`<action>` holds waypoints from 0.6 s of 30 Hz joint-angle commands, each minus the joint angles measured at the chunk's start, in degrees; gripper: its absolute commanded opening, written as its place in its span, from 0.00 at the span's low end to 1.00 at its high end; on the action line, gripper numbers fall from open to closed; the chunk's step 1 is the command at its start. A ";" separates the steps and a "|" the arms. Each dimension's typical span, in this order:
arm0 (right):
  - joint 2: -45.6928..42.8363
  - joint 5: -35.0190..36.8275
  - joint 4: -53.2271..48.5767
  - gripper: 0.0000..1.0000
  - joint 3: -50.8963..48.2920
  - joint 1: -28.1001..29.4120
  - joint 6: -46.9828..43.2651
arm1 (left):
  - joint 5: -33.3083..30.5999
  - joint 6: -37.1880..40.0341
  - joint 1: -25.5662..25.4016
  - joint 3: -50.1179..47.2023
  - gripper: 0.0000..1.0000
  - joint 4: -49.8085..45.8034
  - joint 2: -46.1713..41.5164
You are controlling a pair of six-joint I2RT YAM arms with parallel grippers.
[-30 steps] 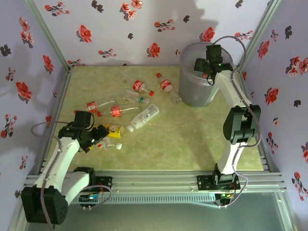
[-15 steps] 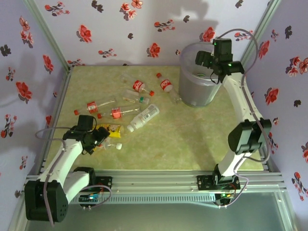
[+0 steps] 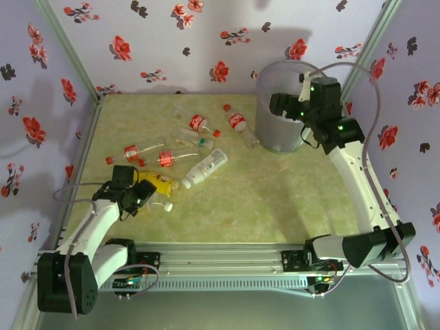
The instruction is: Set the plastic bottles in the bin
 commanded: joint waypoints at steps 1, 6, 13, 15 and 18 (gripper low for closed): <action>-2.12 -6.00 -3.76 0.94 -3.51 1.36 0.59 | -1.82 -1.48 0.65 -2.82 0.77 1.07 2.34; -4.75 -11.86 -5.70 0.96 -8.69 2.99 -0.21 | -1.82 -1.41 0.70 -2.92 0.77 2.08 3.16; -5.70 -14.97 -4.44 0.96 -13.16 5.99 1.21 | -1.75 -1.54 0.70 -1.77 0.57 0.32 1.79; -5.34 -15.22 -4.30 0.96 -13.40 7.06 1.16 | -1.77 -1.08 0.71 -0.49 0.56 -1.60 0.24; -4.64 -15.78 -4.09 0.96 -13.06 9.14 1.05 | -2.05 -0.45 0.79 2.60 0.55 -5.36 -2.61</action>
